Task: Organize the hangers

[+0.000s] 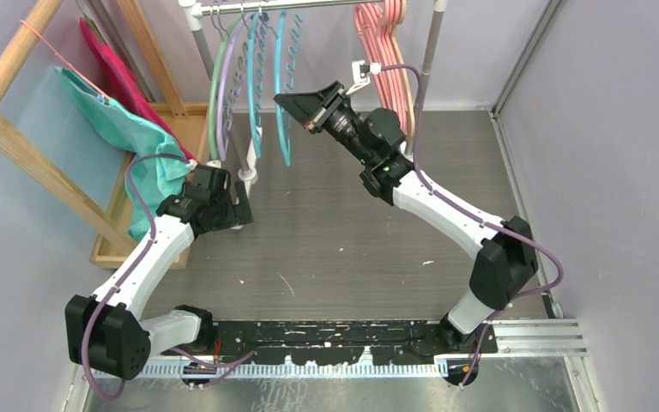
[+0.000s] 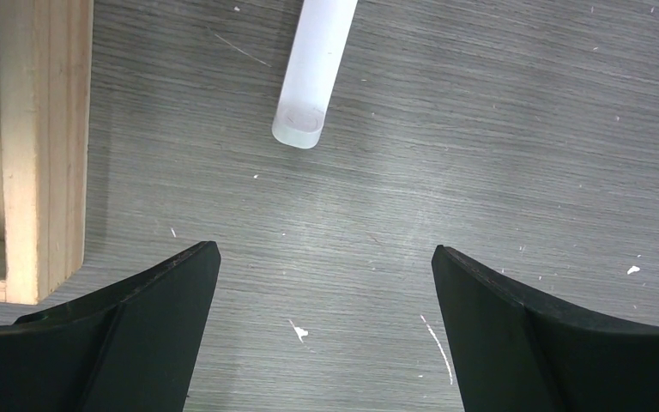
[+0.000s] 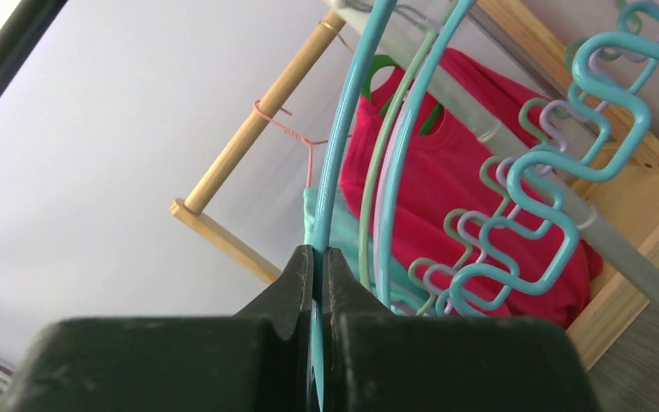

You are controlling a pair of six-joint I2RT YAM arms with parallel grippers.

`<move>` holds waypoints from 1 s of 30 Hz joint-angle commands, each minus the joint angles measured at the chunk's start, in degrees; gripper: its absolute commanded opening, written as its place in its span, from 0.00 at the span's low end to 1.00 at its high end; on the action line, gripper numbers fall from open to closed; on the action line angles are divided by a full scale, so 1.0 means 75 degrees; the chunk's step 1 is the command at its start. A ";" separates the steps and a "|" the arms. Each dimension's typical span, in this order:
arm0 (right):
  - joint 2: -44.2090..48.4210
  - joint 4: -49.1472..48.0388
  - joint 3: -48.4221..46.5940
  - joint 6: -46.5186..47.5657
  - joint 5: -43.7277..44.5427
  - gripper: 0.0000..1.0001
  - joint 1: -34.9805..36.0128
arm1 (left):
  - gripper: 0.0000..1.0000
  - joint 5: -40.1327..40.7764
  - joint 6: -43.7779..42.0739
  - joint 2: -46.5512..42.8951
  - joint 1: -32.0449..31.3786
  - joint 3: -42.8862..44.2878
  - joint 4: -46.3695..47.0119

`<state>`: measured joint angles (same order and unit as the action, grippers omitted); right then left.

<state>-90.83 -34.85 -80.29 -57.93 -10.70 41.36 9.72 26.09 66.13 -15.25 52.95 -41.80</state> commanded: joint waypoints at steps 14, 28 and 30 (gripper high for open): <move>-0.1622 -0.1051 -0.1453 -0.0924 -0.0309 0.01 -0.0480 | 0.98 -0.0035 0.0027 0.0106 0.0052 -0.0044 0.0458; -0.0689 -0.0410 -0.0380 0.0061 -0.0321 0.81 -0.0490 | 0.98 -0.0126 0.0090 0.0021 0.0042 -0.0263 0.0644; -0.0281 0.0214 -0.0063 0.0569 -0.0063 0.86 -0.0452 | 0.98 -0.0096 0.0096 0.0084 0.0046 -0.0329 0.0659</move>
<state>-101.84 -37.50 -83.57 -61.10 -13.74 37.65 9.43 26.26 67.07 -15.25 51.16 -39.46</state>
